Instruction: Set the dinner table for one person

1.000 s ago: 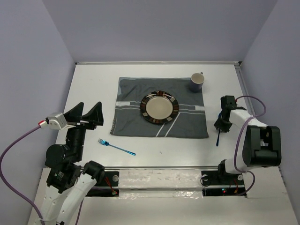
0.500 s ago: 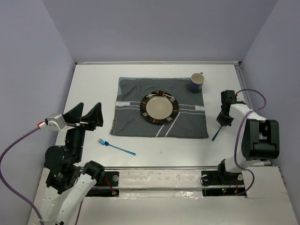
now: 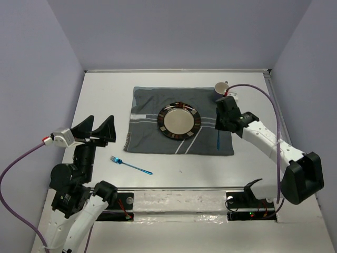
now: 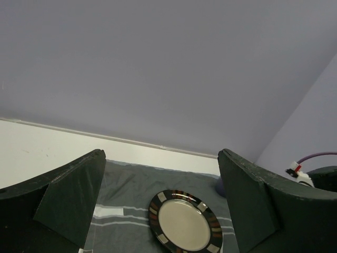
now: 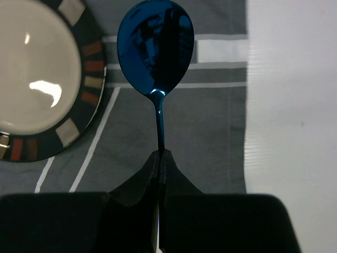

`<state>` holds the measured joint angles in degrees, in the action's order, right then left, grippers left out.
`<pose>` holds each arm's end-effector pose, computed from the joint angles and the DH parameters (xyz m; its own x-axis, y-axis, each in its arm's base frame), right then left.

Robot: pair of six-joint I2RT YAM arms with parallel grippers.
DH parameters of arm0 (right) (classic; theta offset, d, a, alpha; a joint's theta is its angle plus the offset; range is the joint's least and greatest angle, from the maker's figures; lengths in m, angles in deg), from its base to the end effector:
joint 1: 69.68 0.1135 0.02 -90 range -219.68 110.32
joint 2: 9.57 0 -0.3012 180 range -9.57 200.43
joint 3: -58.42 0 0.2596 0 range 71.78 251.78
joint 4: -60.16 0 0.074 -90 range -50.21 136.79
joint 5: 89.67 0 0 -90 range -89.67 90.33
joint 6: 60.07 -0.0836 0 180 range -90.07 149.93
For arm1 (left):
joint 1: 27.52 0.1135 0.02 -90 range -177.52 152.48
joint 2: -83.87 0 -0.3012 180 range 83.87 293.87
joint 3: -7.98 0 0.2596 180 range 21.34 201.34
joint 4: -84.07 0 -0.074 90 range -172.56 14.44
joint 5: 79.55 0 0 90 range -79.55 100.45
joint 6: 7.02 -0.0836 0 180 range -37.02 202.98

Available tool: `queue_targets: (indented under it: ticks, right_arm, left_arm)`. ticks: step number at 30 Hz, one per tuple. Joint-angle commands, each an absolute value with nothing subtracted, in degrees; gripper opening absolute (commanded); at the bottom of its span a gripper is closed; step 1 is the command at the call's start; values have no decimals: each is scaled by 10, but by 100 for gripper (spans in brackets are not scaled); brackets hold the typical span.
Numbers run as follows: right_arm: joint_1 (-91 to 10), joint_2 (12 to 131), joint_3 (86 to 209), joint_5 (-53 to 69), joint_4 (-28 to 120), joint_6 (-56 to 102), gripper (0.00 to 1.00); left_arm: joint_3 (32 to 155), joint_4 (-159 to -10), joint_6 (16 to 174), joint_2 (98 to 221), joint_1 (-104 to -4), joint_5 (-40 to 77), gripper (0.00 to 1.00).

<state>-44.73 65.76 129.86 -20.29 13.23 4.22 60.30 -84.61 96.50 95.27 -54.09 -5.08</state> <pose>0.2834 0.0994 0.2693 -0.7170 0.1142 -0.6876 0.1309 0.9910 0.0281 0.0595 -0.0047 0.4194 0.3775 -0.4406 -0.8145 0.3199 0.8874 -0.3319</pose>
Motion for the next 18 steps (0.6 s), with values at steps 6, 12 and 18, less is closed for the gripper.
queue_targets:
  ticks: [6,12,18]
  right_arm:
    - [-417,829,1401,-191,164,75,0]
    - [-429,922,1491,-183,164,85,0]
    - [-458,975,1521,-154,164,80,0]
  left_arm:
    - [610,-868,955,963,-540,-51,99]
    - [610,-867,955,975,-535,-50,99]
    - [610,-866,955,985,-531,-46,99]
